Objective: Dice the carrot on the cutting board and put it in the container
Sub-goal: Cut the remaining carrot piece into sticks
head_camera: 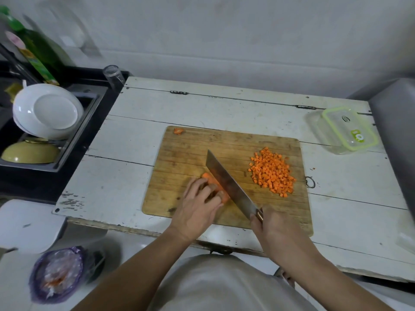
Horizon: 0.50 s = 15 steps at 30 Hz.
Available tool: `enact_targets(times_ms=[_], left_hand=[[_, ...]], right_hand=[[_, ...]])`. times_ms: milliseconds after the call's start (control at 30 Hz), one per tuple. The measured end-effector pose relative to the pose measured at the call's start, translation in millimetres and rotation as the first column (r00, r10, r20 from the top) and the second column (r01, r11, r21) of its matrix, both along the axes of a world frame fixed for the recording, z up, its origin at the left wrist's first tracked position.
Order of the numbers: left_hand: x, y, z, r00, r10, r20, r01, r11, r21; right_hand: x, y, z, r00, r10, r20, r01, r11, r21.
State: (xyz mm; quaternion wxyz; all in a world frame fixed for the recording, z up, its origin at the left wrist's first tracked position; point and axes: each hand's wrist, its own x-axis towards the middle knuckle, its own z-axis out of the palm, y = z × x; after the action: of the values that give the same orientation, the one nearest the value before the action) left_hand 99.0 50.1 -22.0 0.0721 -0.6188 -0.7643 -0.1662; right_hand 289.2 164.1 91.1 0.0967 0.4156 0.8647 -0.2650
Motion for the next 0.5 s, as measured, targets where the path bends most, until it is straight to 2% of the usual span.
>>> enact_targets(times_ms=[167,367,500], left_hand=[[3.0,-0.1,-2.3,0.998,0.032,0.056,-0.032,0.999,-0.007],[-7.6,3.6,4.1,0.996,-0.010,0.093,0.015,0.999,-0.050],[-10.7,4.0,7.3,0.996,-0.042,0.076,0.047,0.997,-0.062]], right_hand=[[2.4,1.8,-3.7,1.000,-0.018,-0.008,0.018,1.000,-0.010],[4.6,11.1,-12.1,0.984,-0.178,-0.024,0.175,0.981,-0.080],[0.2,17.4,-15.7,0.992,-0.120,0.031,0.122,0.991,-0.061]])
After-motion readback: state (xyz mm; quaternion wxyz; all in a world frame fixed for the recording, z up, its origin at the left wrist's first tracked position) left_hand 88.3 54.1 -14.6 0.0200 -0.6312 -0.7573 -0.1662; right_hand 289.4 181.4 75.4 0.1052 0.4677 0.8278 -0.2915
